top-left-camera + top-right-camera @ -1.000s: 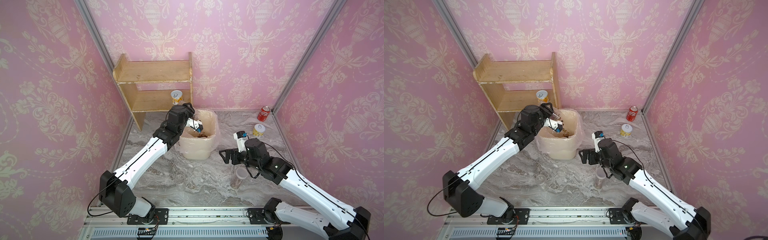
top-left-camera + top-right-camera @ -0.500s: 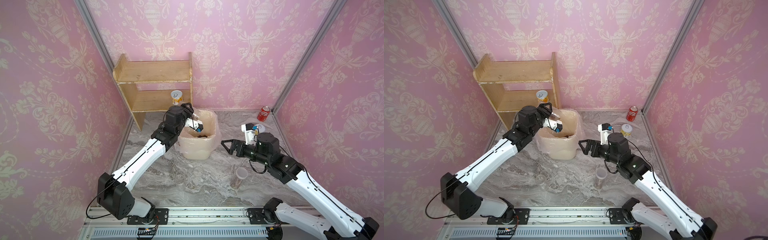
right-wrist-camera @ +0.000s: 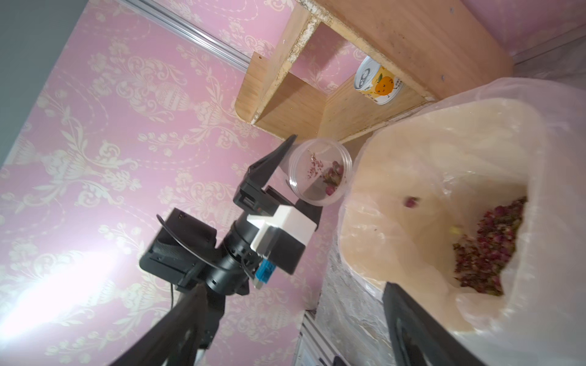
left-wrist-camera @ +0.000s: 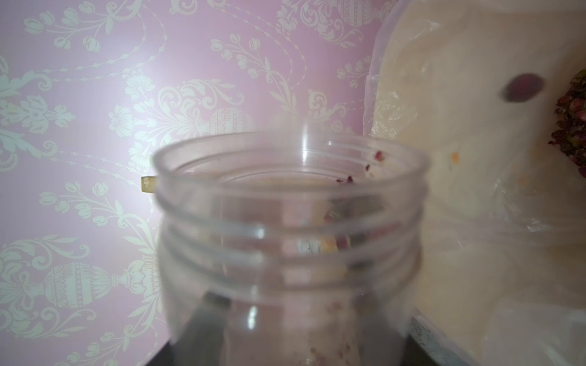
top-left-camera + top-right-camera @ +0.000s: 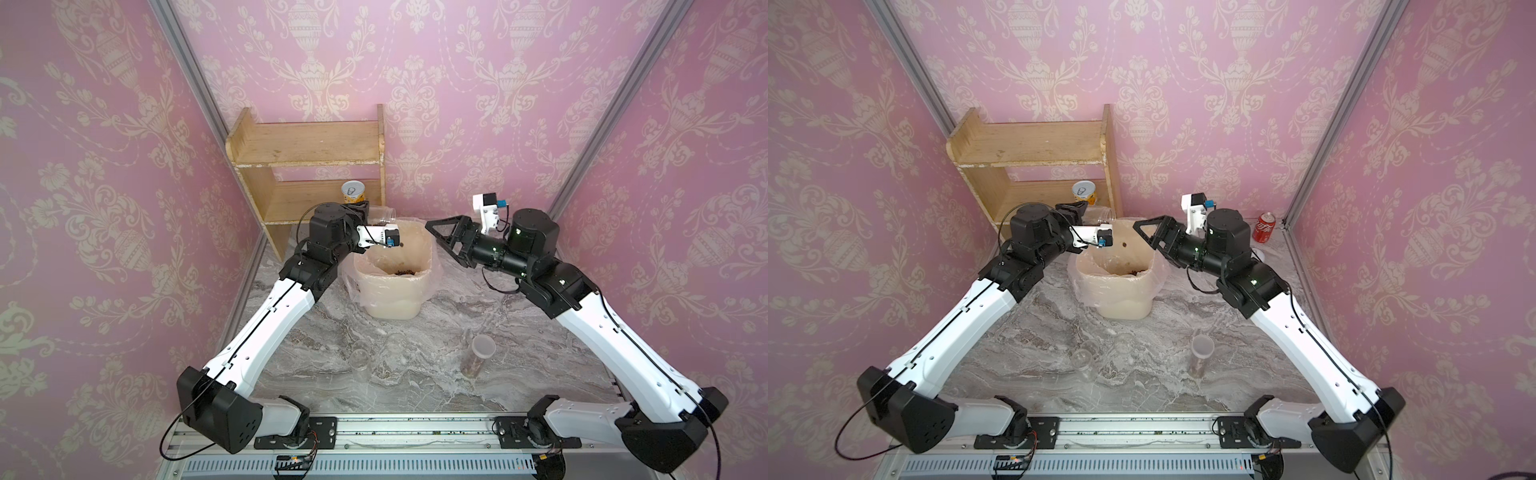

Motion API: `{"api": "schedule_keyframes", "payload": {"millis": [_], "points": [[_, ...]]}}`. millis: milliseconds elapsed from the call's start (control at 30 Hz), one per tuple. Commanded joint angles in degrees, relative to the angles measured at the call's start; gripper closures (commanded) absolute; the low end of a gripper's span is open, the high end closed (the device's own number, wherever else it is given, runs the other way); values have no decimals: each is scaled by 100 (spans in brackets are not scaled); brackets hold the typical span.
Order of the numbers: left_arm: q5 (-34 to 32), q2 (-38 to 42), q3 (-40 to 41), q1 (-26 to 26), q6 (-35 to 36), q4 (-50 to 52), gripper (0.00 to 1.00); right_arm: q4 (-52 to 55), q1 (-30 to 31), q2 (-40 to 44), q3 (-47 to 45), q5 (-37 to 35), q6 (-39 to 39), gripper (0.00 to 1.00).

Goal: Empty the moldy dried flower tea in the jars
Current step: Pour the moldy dried flower tea into the trash bin.

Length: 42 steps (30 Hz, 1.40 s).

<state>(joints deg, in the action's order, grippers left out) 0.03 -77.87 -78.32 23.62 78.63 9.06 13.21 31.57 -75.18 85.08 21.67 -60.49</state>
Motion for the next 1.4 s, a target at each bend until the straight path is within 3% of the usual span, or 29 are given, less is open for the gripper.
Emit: {"api": "schedule_keyframes", "payload": {"millis": [0,200,367,767,1067,1367], "points": [[480,122,112,-57,-662,-57,39,-123,-37,-628,665,569,-692,14],[611,131,249,-58,-683,-219,39,-38,-37,-1451,1470,856,-893,29],[702,201,317,-59,-656,-291,39,-140,-37,-1692,1556,880,-1044,33],[830,263,358,-59,-468,-226,38,-475,23,-2260,1872,1216,-1582,57],[920,271,362,-59,-348,-159,38,-575,121,-2609,2098,1401,-1759,67],[907,305,410,-59,-352,-113,31,-575,104,-2787,2184,1506,-1843,99]]}}
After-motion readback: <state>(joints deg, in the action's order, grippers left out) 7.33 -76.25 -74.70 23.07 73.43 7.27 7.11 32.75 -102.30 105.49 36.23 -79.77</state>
